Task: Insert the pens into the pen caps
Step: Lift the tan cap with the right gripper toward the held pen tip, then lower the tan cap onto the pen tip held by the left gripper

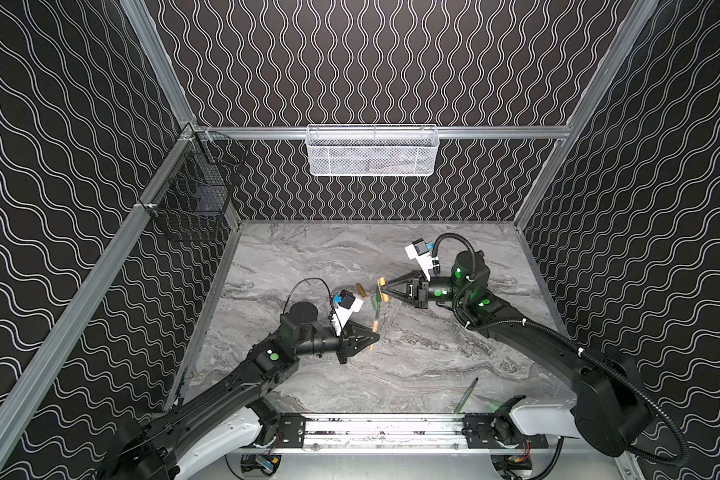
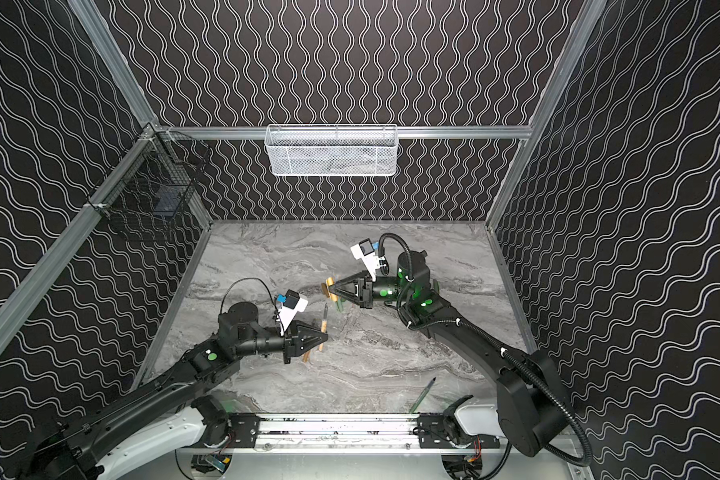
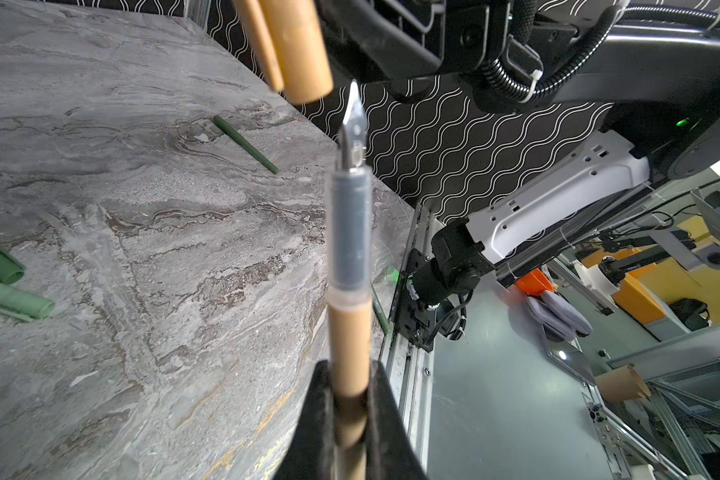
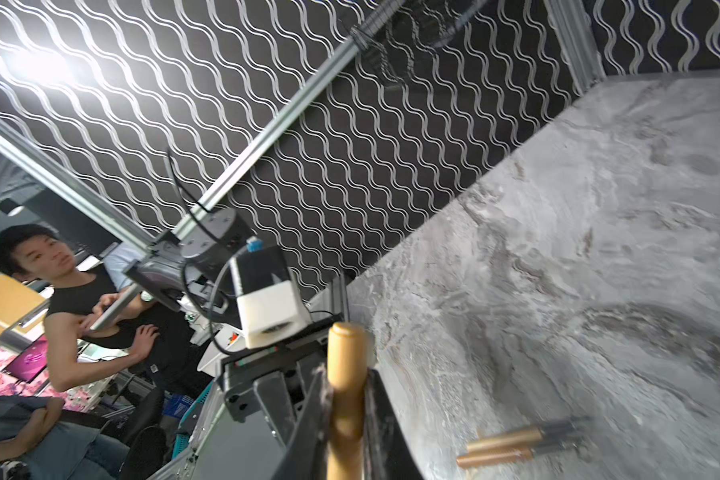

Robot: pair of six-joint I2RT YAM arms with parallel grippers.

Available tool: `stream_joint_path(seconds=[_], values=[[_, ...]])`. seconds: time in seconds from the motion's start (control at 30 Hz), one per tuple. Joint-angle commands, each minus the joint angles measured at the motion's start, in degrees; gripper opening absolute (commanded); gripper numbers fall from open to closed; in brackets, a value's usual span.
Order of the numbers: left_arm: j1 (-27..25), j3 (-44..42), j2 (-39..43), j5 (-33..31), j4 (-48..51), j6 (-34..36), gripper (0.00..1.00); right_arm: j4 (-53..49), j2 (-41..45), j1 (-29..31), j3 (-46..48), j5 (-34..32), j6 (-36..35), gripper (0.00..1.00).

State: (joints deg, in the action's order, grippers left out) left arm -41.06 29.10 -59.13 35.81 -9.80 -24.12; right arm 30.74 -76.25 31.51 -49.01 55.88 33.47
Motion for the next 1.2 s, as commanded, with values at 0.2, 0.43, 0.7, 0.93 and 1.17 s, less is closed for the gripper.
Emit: stream_joint_path(seconds=[0.2,0.43,0.7,0.93,1.17], values=[[-0.4,-0.2,0.2,1.1,-3.1,-0.8,0.00,6.2,1.0,2.4,-0.6,-2.9,2.1,0.12],[-0.4,-0.4,1.5,0.5,-3.0,-0.7,0.00,7.5,0.4,3.5,-0.6,-2.8,2.6,0.12],[-0.4,-0.2,1.9,0.0,-2.3,-0.2,0.00,10.2,0.0,4.2,0.1,-2.2,3.7,0.12],[-0.4,-0.1,2.9,-0.7,-2.1,0.2,0.00,9.8,-0.2,5.0,0.5,-2.7,3.3,0.12],[-0.4,-0.2,3.6,-1.3,-1.9,0.6,0.00,9.1,0.0,5.9,0.3,-3.1,2.5,0.12]])
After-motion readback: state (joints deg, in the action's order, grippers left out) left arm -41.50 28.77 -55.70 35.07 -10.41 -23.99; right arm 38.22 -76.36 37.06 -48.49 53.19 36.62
